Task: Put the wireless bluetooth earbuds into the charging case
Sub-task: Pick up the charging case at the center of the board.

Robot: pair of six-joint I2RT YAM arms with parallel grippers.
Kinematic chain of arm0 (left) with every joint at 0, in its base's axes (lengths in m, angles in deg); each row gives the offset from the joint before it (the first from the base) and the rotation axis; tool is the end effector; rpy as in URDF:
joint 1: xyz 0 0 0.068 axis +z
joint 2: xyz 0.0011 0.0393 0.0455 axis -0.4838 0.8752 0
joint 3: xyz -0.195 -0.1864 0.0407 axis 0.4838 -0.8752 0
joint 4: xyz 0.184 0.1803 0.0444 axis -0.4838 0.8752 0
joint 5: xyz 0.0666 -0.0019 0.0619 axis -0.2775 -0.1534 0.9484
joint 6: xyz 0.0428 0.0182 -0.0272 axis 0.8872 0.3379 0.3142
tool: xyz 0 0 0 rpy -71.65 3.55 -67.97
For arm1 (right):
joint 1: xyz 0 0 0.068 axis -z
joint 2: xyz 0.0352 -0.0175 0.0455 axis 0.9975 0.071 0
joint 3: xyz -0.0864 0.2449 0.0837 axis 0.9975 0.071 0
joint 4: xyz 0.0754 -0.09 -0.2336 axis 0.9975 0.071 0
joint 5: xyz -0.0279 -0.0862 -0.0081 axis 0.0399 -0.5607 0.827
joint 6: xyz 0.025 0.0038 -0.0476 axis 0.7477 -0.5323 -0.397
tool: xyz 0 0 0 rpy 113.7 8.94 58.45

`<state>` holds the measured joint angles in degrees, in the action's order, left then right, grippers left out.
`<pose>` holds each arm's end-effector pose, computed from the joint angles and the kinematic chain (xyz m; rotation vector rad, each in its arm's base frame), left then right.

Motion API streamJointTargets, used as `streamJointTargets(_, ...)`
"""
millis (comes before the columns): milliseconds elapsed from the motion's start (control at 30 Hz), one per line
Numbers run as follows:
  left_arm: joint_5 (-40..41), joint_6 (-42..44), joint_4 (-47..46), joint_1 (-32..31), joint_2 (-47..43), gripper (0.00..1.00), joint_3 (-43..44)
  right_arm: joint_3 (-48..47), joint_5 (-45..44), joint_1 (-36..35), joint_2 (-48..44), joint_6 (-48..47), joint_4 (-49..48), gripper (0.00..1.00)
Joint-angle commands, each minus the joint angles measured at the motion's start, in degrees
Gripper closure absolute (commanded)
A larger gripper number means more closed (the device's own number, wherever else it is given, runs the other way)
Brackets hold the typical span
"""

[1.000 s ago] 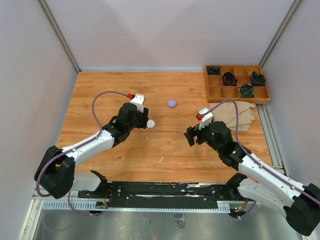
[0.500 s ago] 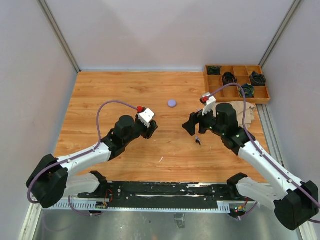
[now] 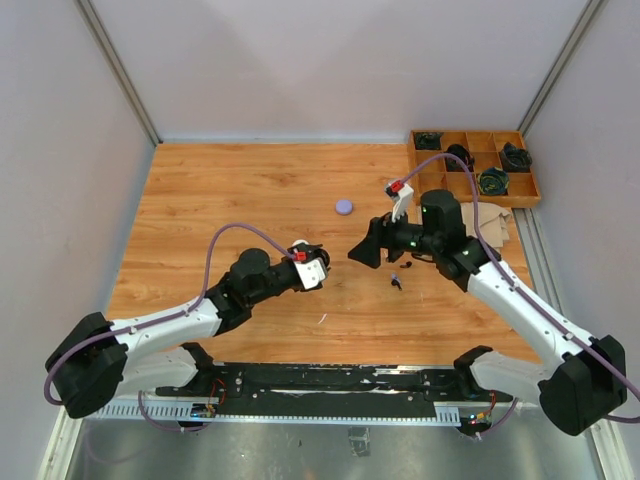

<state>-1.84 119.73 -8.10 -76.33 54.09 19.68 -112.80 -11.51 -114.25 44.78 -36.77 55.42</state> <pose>0.1567 -0.1792 0.2302 1.1785 1.2504 -0.3553 0.2105 0.1358 0.3119 -0.5922 1.9556 1.0880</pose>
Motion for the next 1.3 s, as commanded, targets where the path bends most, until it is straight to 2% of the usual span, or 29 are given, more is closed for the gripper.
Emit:
streamJointTargets(0, -1.36, 7.74, -3.29, -2.22, -0.2, 0.52, 0.16, -2.73, 3.29, -3.23, 1.71, 0.86, -0.69, 0.26)
streamJointTargets(633, 0.72, 11.26, -3.2, -7.03, 1.93, 0.51, 1.43, -2.33, 0.16, -9.44, 8.56, 1.08, -5.4, 0.43)
streamJointTargets(1267, 0.99, 12.39, -3.2, -8.02, 2.88, 0.49, 2.06, -1.88, 1.04, -10.54, 12.2, 1.29, -7.24, 0.62)
